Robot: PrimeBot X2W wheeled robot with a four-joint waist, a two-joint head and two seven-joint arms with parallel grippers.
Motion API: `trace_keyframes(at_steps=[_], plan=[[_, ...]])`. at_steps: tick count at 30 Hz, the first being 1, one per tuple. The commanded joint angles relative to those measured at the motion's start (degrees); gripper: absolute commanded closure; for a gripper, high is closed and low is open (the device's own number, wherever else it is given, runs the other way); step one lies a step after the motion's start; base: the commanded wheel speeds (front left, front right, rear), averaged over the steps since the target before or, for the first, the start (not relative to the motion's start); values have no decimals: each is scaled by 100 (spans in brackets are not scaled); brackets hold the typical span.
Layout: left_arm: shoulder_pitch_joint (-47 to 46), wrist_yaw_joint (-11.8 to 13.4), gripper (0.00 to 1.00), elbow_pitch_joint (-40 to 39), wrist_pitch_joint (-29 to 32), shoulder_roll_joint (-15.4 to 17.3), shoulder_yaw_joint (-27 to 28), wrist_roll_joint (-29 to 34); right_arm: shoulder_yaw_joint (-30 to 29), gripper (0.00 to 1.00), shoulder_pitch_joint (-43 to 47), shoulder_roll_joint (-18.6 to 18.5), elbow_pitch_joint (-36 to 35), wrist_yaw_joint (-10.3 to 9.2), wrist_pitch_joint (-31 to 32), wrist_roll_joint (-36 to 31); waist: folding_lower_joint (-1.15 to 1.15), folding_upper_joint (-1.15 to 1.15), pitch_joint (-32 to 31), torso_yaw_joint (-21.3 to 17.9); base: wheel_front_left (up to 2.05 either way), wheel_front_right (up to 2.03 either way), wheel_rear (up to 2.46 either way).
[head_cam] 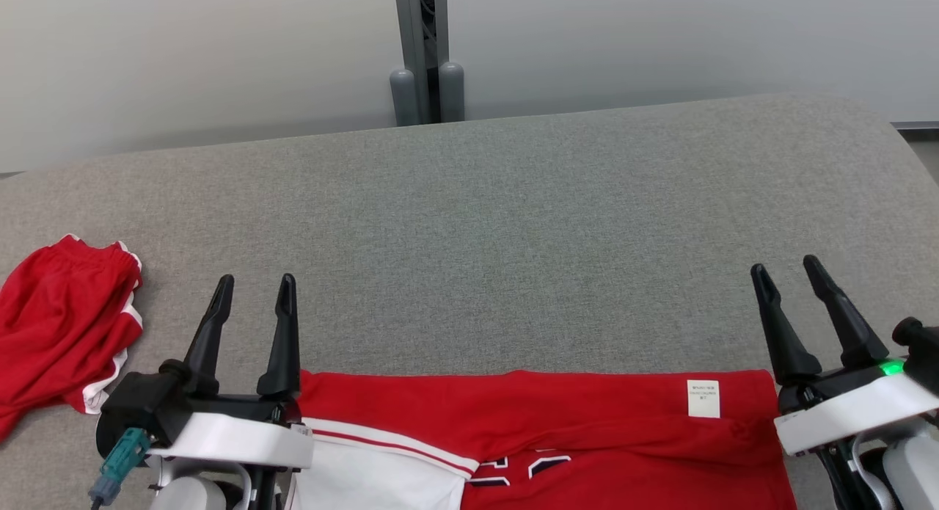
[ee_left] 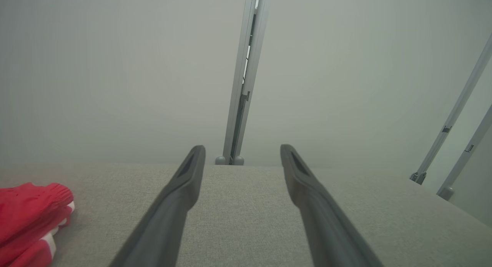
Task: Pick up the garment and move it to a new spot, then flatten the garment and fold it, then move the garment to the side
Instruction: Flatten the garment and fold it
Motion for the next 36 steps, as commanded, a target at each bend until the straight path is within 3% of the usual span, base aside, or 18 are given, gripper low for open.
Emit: trace_keyframes(at_steps=[1,8,15,27,36], plan=[[88,-64,0,-90,-26,-143,177,151,-54,0,125,70,-55,1,-4,-112,0,0,6,-6,0,0,0],[330,-440,0,-186,-26,-591,804,682,-23,0,310,261,-29,1,-4,-224,0,0,19,-48,0,0,0],[265,-711,0,-71,-27,-675,1029,869,-70,0,511,262,195,1,-5,84,0,0,10,-48,0,0,0],[288,-833,0,85,-27,-688,1021,844,95,0,1017,378,932,1,-5,820,0,0,81,-133,0,0,0],[177,-885,0,118,-27,-688,1070,970,49,0,881,563,1531,1,-6,1273,0,0,239,-191,0,0,0]])
